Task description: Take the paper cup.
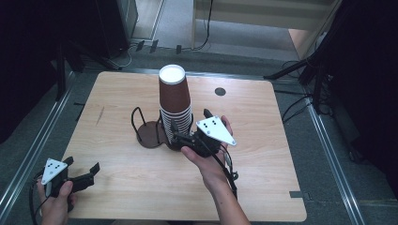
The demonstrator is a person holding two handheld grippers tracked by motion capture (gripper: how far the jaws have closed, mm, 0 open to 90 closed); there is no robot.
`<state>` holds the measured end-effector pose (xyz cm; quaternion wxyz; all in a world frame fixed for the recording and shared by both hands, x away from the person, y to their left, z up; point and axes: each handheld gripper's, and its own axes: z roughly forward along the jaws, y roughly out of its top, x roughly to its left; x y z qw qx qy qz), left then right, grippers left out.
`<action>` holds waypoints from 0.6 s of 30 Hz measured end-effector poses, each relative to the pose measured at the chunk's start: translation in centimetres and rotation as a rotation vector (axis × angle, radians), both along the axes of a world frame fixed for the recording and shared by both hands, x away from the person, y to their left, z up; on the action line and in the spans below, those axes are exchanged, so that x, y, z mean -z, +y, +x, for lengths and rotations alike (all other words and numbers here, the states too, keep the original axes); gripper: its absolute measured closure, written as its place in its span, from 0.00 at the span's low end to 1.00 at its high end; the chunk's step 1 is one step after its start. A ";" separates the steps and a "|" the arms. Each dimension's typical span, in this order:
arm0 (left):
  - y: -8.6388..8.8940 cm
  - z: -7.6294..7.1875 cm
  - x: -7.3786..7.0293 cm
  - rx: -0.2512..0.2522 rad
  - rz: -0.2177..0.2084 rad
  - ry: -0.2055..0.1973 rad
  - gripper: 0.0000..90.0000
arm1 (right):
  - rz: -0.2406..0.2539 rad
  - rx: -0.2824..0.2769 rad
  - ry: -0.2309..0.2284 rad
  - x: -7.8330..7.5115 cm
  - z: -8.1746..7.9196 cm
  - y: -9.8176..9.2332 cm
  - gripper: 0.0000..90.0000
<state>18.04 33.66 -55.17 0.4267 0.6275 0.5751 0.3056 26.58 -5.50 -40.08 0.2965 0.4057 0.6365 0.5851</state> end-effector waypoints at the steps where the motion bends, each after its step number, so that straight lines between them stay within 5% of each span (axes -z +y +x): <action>1: 0.0 0.0 0.0 0.000 0.000 0.000 0.02 | -0.002 0.000 0.002 -0.1 0.1 0.2 0.00; 18: 0.0 0.0 0.0 0.004 -0.005 -0.001 0.02 | -0.001 0.018 0.014 -0.6 1.8 2.3 0.00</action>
